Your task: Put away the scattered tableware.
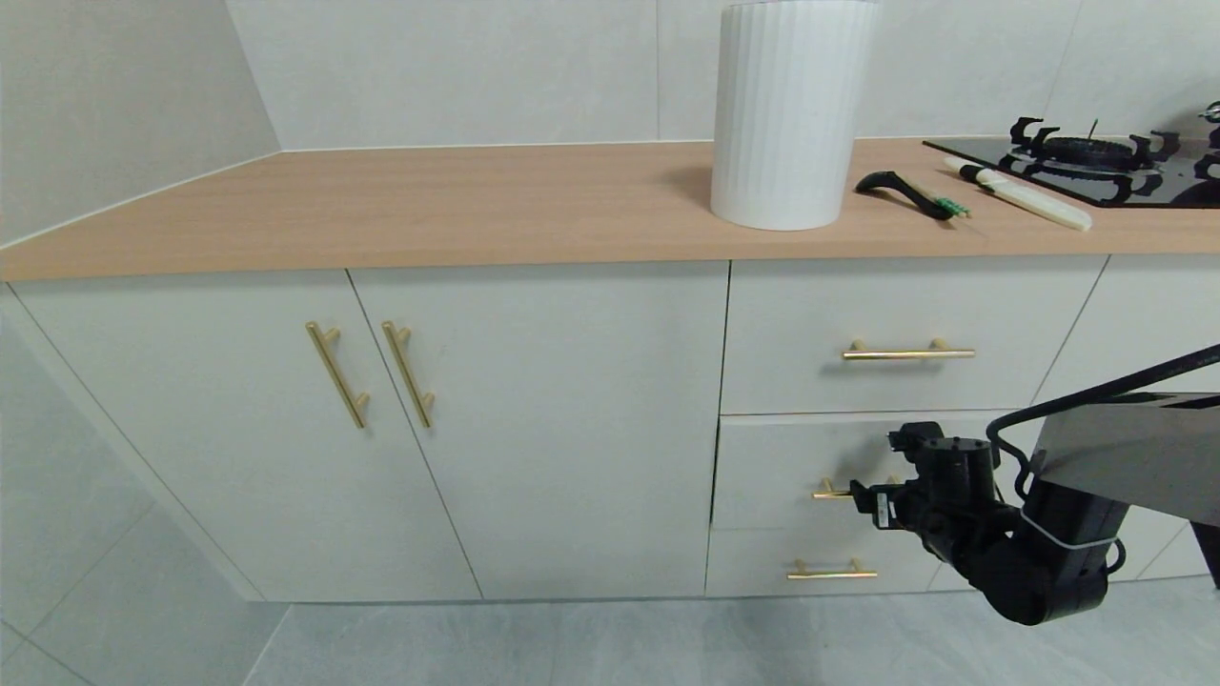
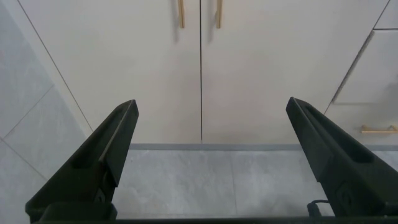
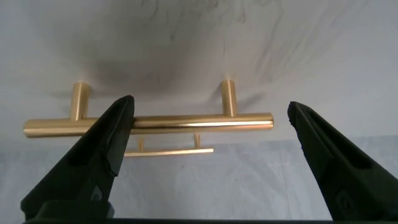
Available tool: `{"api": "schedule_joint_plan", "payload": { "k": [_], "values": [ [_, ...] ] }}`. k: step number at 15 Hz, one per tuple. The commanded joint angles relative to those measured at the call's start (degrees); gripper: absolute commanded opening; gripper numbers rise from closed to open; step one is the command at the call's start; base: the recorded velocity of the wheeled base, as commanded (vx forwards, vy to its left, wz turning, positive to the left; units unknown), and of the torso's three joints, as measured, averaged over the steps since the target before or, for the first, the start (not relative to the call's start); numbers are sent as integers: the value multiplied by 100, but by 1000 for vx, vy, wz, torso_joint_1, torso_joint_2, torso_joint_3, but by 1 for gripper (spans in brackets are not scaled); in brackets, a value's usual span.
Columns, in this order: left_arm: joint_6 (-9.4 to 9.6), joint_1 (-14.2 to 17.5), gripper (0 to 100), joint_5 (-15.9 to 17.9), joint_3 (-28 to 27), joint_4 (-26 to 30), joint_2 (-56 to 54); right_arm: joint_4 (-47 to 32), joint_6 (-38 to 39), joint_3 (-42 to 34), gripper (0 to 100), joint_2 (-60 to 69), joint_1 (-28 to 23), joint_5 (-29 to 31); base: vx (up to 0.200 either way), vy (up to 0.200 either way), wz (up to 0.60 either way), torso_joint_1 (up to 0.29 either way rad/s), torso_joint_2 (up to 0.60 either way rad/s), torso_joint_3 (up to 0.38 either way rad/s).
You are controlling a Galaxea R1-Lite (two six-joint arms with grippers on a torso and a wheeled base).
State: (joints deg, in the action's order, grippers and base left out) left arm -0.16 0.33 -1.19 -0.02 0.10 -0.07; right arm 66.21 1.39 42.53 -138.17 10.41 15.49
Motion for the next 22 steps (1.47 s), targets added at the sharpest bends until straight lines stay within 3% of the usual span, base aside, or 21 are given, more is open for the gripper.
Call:
{"api": "schedule_joint_plan", "payload": {
  "k": [1, 3, 6, 8, 11, 13, 18, 22],
  "values": [
    [-2, 2, 100, -4, 2, -1, 7, -407, -25, -166, 100, 343, -4, -82, 0, 0, 0, 0, 0, 0],
    [-2, 2, 100, -4, 2, -1, 7, -1382, -42, -404, 100, 1319, 5, -380, 0, 0, 0, 0, 0, 0],
    [-2, 2, 100, -4, 2, -1, 7, -4432, -236, -307, 100, 3824, 137, -899, 0, 0, 0, 0, 0, 0],
    [-2, 2, 100, -4, 2, -1, 7, -5601, -227, -26, 100, 4975, 321, -1277, 0, 0, 0, 0, 0, 0],
    [-2, 2, 100, -4, 2, -1, 7, -5592, -192, -35, 100, 5274, 629, -1215, 0, 0, 0, 0, 0, 0],
    [-2, 2, 100, -4, 2, -1, 7, -5241, -183, -70, 100, 4826, 664, -1180, 0, 0, 0, 0, 0, 0],
    [-2, 2, 100, -4, 2, -1, 7, -3149, -121, -448, 100, 3252, 690, -424, 0, 0, 0, 0, 0, 0],
    [-2, 2, 100, -4, 2, -1, 7, -2138, 195, -465, 100, 2461, 840, -170, 0, 0, 0, 0, 0, 0]
  ]
}}
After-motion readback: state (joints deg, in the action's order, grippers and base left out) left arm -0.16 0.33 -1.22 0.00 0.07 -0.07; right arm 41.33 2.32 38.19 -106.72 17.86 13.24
